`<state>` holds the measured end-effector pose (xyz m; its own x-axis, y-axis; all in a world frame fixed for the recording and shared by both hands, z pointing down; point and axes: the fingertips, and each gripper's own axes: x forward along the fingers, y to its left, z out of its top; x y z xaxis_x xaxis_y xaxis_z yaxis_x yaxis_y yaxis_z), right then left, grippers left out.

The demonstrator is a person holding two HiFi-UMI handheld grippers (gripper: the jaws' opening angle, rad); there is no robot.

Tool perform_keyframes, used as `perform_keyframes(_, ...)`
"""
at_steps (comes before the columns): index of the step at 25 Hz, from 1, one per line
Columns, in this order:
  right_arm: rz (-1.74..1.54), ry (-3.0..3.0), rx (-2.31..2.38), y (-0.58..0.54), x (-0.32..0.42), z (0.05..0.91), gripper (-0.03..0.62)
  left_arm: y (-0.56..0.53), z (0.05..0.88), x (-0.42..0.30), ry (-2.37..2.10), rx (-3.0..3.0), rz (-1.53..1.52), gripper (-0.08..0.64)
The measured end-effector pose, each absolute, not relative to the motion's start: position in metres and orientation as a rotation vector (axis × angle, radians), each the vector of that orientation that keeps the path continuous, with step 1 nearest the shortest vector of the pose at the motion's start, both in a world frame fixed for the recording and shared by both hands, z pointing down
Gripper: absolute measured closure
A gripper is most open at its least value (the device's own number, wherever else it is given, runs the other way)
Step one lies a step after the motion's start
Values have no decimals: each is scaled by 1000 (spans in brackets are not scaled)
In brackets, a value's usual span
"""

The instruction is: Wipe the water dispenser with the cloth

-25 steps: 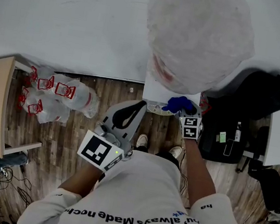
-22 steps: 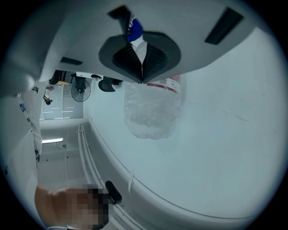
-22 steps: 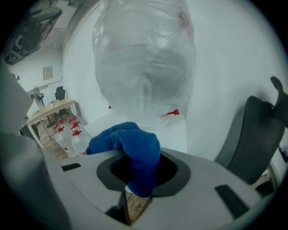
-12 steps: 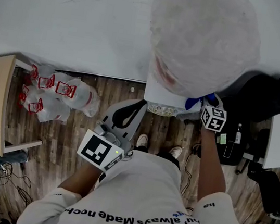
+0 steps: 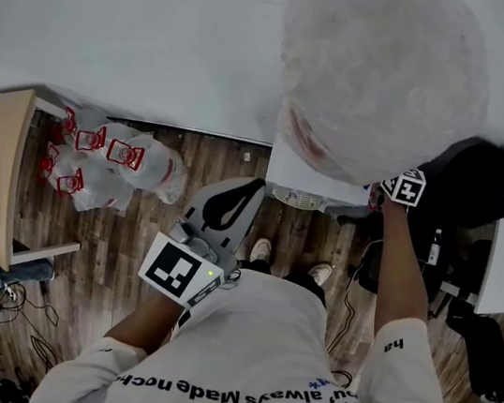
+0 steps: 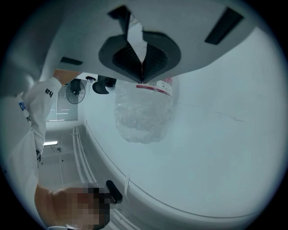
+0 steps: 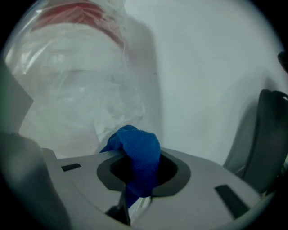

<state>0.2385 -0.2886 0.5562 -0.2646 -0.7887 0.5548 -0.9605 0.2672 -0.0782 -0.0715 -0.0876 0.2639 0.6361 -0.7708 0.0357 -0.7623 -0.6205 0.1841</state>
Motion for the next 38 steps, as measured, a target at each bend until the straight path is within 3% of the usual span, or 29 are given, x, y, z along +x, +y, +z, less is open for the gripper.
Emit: perform_keyframes(38,502,-2109,1482,-219,226,602,509,-62,259,-60,-1237,2688,-82,540)
